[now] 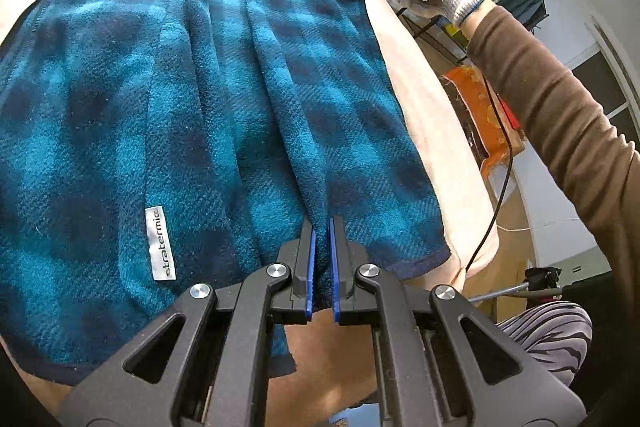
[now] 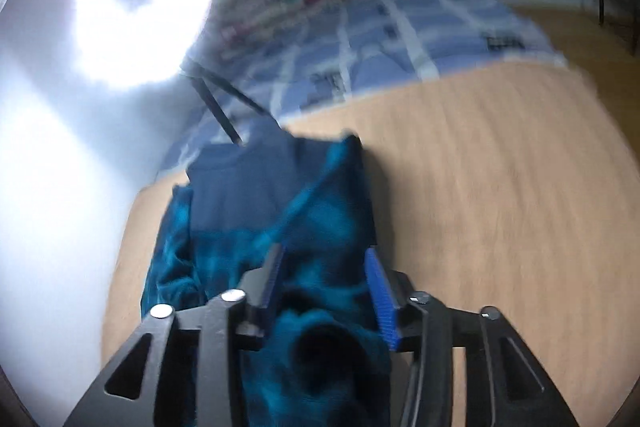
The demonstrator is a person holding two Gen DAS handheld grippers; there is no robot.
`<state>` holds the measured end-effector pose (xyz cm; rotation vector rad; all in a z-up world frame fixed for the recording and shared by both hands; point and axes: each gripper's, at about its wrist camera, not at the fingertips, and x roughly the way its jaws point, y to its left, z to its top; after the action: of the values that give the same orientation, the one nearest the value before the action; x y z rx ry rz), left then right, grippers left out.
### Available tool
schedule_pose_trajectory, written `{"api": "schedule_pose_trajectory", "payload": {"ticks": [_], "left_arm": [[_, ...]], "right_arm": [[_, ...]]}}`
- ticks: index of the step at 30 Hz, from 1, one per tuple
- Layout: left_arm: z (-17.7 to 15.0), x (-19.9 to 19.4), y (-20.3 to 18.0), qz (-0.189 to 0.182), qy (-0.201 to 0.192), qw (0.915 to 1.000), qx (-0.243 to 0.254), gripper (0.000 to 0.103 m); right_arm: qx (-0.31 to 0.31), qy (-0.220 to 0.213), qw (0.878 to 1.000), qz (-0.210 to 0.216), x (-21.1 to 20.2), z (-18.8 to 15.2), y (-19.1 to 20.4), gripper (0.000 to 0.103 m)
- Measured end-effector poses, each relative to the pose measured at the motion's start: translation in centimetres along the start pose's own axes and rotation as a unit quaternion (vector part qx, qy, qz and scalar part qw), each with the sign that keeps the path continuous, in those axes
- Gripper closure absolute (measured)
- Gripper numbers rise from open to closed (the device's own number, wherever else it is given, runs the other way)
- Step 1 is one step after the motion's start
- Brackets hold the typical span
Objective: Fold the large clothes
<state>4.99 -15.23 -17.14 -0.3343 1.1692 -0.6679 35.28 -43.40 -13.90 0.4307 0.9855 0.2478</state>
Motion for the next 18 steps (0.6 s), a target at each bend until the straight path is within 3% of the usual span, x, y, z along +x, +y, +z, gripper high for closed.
{"api": "schedule_pose_trajectory", "payload": {"ticks": [2,6,7,8,10,13,15,18], "left_arm": [[0.0,0.1,-0.3,0.001,0.001,1.0,0.001,0.099],[0.1,0.3,-0.3,0.004,0.003,1.0,0.004,0.099],[0.1,0.3,-0.3,0.004,0.003,1.0,0.005,0.099],[0.1,0.4,-0.3,0.003,0.003,1.0,0.005,0.099],[0.1,0.4,-0.3,0.0,0.004,1.0,0.004,0.099],[0.1,0.7,-0.4,-0.008,0.007,0.9999,0.002,0.099],[0.1,0.9,-0.5,-0.007,0.008,0.9999,0.002,0.099],[0.0,1.2,-0.5,-0.007,0.009,0.9999,0.0,0.099]], "right_arm": [[0.017,0.031,0.999,0.003,1.5,-0.6,-0.7,0.052],[0.023,0.046,0.998,0.035,2.8,-1.5,-0.6,0.053],[0.013,0.049,0.998,0.03,3.1,-1.5,-0.3,0.071],[-0.008,0.054,0.998,0.016,3.3,-1.7,0.3,0.089],[-0.059,0.064,0.996,-0.018,3.1,-2.0,1.9,0.095],[-0.111,0.037,0.992,-0.044,1.6,-1.3,2.9,0.097],[-0.115,0.005,0.989,-0.096,0.8,-0.1,1.6,0.097],[-0.128,0.03,0.975,-0.18,3.2,-0.2,-0.4,0.095]]}}
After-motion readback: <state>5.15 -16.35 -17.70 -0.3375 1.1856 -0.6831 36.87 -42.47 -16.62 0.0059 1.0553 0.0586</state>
